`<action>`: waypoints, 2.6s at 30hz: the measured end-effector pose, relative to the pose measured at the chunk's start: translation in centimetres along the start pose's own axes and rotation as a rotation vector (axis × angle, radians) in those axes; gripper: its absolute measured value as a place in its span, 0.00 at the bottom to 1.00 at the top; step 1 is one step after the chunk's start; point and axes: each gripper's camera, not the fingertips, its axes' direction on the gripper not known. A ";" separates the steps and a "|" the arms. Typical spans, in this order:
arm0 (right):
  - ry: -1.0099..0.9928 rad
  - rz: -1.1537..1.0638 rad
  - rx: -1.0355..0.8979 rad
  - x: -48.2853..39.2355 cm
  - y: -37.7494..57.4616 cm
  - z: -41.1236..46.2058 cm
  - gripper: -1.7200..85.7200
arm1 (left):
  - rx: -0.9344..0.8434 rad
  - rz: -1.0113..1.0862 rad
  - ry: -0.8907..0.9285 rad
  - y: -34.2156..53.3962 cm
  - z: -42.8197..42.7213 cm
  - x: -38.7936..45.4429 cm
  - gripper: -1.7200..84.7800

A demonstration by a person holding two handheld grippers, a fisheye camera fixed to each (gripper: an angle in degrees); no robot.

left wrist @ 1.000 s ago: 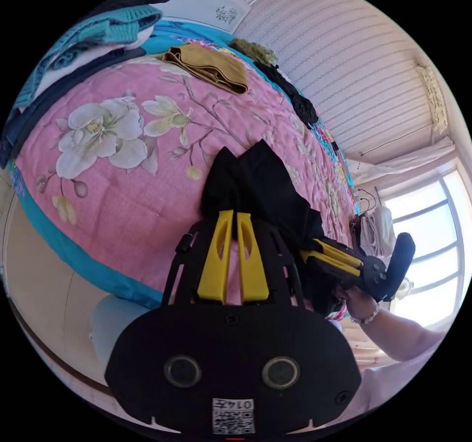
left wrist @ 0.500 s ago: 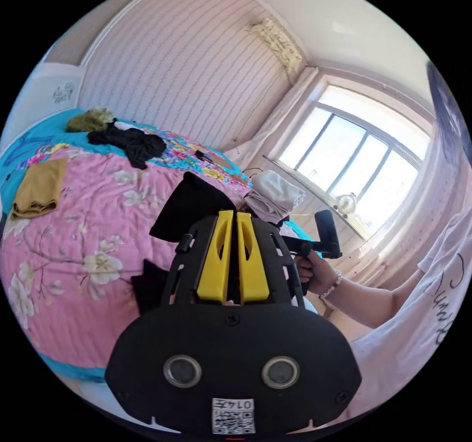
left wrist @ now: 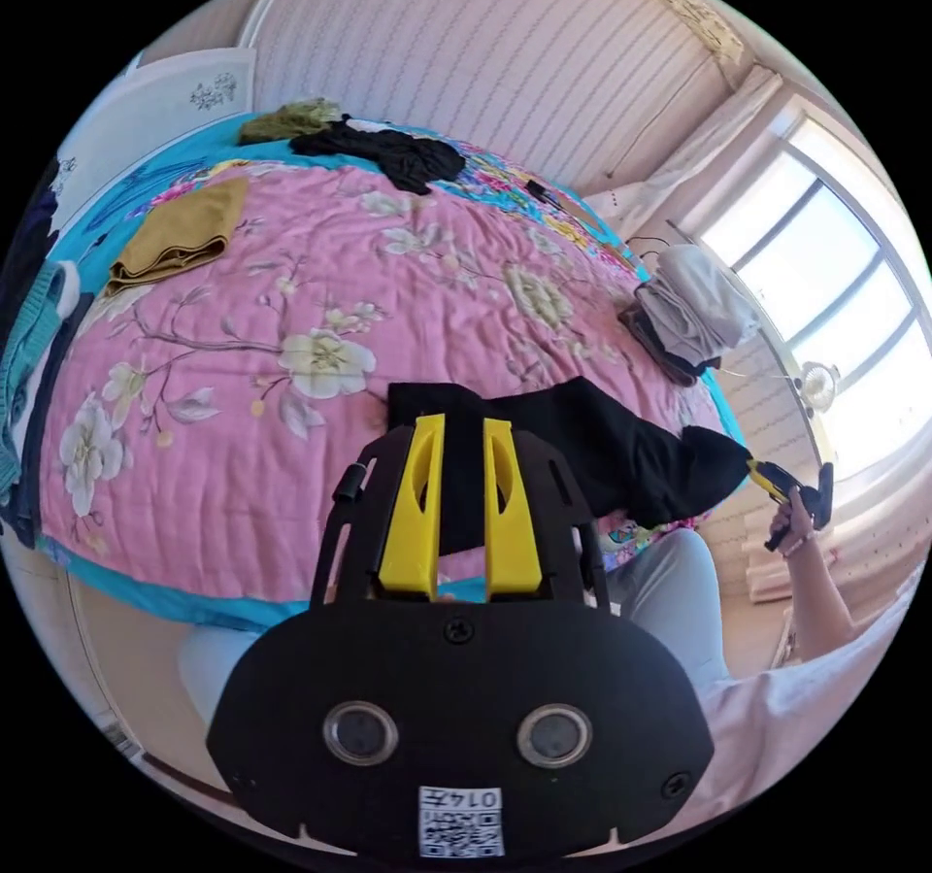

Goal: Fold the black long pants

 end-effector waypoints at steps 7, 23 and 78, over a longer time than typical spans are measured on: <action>0.115 -0.060 0.098 -2.8 -1.9 -1.0 0.10 | -0.180 -0.051 -0.072 -3.8 6.8 0.1 0.10; -0.389 -0.741 -0.406 -31.4 2.6 19.0 0.11 | -0.195 0.260 0.189 9.0 -9.1 6.1 0.01; -0.545 -1.369 -0.564 -80.2 32.0 37.0 0.07 | 0.297 -0.012 -0.380 1.3 -30.4 -16.9 0.01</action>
